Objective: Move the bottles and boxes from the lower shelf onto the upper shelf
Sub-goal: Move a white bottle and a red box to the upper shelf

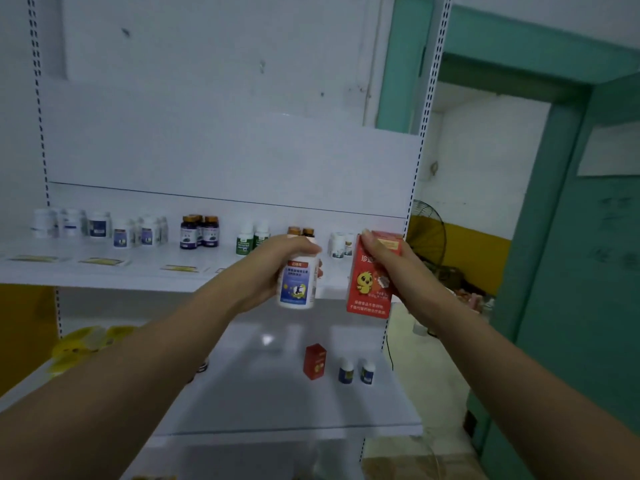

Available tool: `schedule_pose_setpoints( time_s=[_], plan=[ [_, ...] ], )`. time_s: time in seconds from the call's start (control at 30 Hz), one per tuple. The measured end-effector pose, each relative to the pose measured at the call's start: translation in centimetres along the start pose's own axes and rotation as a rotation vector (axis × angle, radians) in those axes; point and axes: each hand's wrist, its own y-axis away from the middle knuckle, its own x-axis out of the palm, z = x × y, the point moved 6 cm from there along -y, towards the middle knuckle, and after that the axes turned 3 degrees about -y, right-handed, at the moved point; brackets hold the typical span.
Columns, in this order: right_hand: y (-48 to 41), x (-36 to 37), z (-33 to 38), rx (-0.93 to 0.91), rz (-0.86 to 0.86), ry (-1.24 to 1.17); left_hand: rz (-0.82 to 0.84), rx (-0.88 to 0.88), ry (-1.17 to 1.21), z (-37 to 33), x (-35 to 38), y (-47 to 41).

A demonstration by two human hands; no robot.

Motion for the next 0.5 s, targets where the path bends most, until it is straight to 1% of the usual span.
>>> schedule_pose_setpoints(
  time_s=[0.17, 0.3, 0.4, 0.5],
  plan=[
    [-2.1, -1.8, -0.5, -0.027, -0.098, 0.091, 0.023, 0.046, -0.097, 0.1, 0.2, -4.2],
    [-4.2, -4.1, -1.3, -0.009, -0.124, 0.135, 0.022, 0.054, -0.050, 1.2, 0.9, -8.4],
    [-6.7, -6.6, -2.4, -0.012, -0.157, 0.152, 0.036, 0.036, -0.038, 3.0, 2.1, -12.4],
    [-10.3, -9.9, -4.3, -0.010, -0.212, 0.162, 0.055, 0.028, -0.120, 5.2, 3.1, -16.6]
  ],
)
